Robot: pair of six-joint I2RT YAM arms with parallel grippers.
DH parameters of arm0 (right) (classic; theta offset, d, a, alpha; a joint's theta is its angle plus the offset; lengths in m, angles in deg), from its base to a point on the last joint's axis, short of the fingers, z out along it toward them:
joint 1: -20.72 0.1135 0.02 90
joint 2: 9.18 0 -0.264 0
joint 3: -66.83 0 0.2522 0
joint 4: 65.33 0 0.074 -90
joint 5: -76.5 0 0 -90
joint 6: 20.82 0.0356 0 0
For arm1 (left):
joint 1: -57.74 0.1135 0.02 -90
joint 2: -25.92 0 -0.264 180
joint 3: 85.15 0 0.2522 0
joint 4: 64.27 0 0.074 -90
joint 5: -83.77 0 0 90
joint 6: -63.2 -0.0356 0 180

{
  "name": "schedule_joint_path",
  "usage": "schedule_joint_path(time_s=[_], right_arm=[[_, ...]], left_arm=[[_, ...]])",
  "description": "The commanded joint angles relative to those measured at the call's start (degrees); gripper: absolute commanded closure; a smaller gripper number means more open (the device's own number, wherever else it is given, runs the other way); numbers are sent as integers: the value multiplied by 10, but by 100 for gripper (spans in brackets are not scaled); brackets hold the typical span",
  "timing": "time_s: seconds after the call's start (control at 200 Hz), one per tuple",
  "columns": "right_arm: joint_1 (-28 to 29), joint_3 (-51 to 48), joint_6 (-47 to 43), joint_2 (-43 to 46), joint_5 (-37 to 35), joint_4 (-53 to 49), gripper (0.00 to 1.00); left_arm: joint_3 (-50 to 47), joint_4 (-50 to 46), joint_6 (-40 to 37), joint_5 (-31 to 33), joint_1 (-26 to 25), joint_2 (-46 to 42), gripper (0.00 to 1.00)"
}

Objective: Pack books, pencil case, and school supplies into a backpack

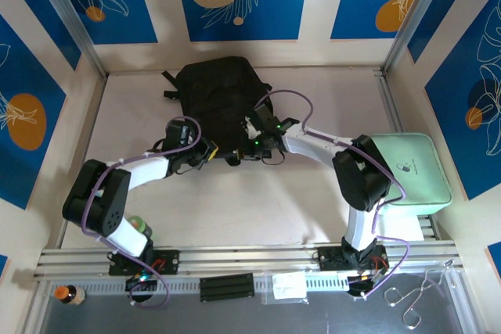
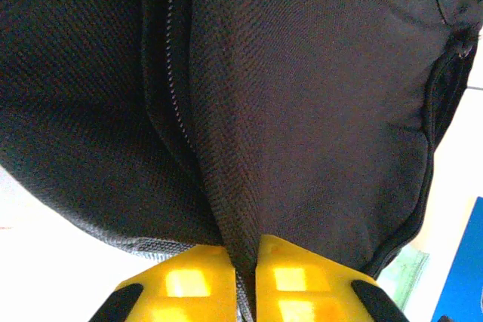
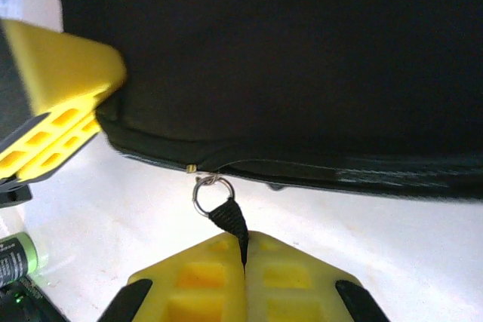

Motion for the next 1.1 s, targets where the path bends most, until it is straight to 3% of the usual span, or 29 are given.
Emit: schedule_joint_path(time_s=[0.0,0.18,0.46,0.64,0.865,0.98,1.095], right_arm=[[-25,-22,17,36,-30,-16,100],[-71,-34,29,60,-83,-47,100],[-88,-150,22,115,-77,-10,100],[-51,-172,10,125,-23,41,100],[22,-98,2,56,33,85,100],[41,-45,4,18,71,113,100],[53,-3,2,-9,84,119,100]], left_arm=[[11,-32,-26,27,6,11,94],[14,-47,-41,29,6,11,94],[87,-133,-124,20,8,27,95],[168,-208,-199,39,26,68,93],[197,-244,-236,69,63,74,92],[176,-265,-243,107,83,32,79],[141,-281,-238,134,97,-16,59]])
